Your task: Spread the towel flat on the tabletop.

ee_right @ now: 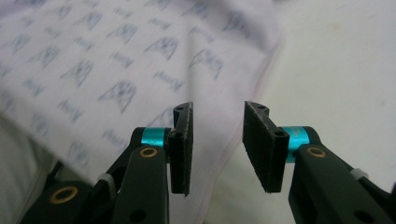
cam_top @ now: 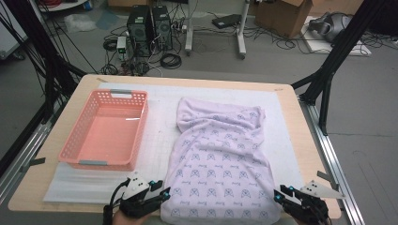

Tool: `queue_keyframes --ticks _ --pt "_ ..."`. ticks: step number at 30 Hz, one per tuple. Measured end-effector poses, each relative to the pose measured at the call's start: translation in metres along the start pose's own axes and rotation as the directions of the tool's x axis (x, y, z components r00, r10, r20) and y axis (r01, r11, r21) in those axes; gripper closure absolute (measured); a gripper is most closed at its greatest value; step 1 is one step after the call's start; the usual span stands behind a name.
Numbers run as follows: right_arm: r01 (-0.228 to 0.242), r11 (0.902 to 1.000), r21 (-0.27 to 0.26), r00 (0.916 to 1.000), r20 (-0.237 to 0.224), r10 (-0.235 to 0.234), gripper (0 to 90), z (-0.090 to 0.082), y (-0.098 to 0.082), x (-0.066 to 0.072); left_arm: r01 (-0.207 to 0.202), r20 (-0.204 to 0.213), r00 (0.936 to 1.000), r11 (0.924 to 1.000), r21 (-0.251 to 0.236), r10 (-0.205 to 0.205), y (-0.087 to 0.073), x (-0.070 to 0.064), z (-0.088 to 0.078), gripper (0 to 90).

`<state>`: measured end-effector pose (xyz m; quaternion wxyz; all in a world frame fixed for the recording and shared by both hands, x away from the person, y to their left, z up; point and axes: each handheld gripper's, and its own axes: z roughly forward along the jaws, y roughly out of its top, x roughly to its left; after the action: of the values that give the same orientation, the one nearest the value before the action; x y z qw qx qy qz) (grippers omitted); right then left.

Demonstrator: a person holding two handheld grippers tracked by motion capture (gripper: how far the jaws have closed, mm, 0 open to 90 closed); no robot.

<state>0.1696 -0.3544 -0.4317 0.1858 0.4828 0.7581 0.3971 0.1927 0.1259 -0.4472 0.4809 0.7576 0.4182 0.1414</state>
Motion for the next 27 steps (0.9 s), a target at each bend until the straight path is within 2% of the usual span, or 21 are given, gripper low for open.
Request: queue_keyframes --ticks 3,5,6,7,8,9,10,11,12,20,24,25,26,27 --pt "0.007 0.9997 0.022 0.9985 0.055 -0.008 61.8 0.014 0.004 -0.005 0.021 -0.012 0.9997 0.9997 0.013 -0.021 0.007 0.008 0.014 55.2" --pt "-0.001 0.999 0.045 0.9981 0.061 -0.002 61.3 0.024 0.007 -0.006 0.029 -0.008 0.9996 0.998 0.057 -0.029 0.01 0.011 0.026 52.5" --pt "0.011 0.9984 0.055 0.998 0.061 -0.014 62.2 0.028 0.007 -0.006 0.03 -0.007 0.9995 0.9969 0.073 -0.029 0.011 0.01 0.031 50.8" --pt "0.017 0.9971 0.074 0.9978 0.062 -0.022 63.9 0.032 0.008 -0.004 0.009 -0.018 0.9998 0.9979 0.064 -0.008 0.011 0.007 0.033 50.9" --pt "0.031 0.9975 0.064 0.997 0.068 -0.035 74.9 0.034 0.008 -0.003 -0.008 -0.02 0.9997 0.9975 0.069 0.01 0.011 0.004 0.034 53.4" --pt "0.033 0.997 0.07 0.9986 0.04 -0.036 84.1 0.033 0.008 -0.002 -0.036 -0.039 0.9985 0.9968 0.071 0.039 0.01 0.001 0.034 58.6" --pt "0.042 0.9963 0.075 0.9987 0.026 -0.044 85.9 0.033 0.008 -0.001 -0.056 -0.039 0.9975 0.9957 0.073 0.059 0.009 0.0 0.033 72.9" --pt "0.046 0.9956 0.082 0.9985 0.027 -0.049 86.6 0.032 0.008 0.001 -0.047 -0.019 0.9986 0.9957 0.079 0.049 0.008 -0.001 0.031 84.5" --pt "0.048 0.9952 0.085 0.9985 0.021 -0.05 87.1 0.03 0.008 0.001 -0.045 -0.02 0.9987 0.9955 0.083 0.047 0.008 -0.001 0.029 85.6" --pt "0.028 0.9972 0.069 0.999 -0.035 -0.026 87.6 -0.001 -0.006 -0.001 -0.009 0.034 0.9994 0.9985 0.054 0.007 -0.003 -0.005 -0.004 85.7" --pt "0.04 0.9944 0.098 0.9977 -0.058 -0.034 87.5 -0.014 -0.016 0.005 -0.017 0.06 0.9981 0.9973 0.071 0.013 -0.011 -0.014 -0.012 85.4" --pt "0.043 0.994 0.1 0.9975 -0.06 -0.037 85.9 -0.015 -0.018 0.006 -0.015 0.067 0.9977 0.9972 0.073 0.01 -0.013 -0.016 -0.012 84.7" --pt "0.043 0.9942 0.099 0.9977 -0.057 -0.038 80.6 -0.015 -0.019 0.006 -0.012 0.069 0.9976 0.9975 0.07 0.007 -0.013 -0.016 -0.012 81.0" --pt "0.038 0.9955 0.087 0.9984 -0.045 -0.034 74.0 -0.015 -0.019 0.005 -0.005 0.066 0.9978 0.9982 0.059 0.002 -0.011 -0.015 -0.011 72.5"
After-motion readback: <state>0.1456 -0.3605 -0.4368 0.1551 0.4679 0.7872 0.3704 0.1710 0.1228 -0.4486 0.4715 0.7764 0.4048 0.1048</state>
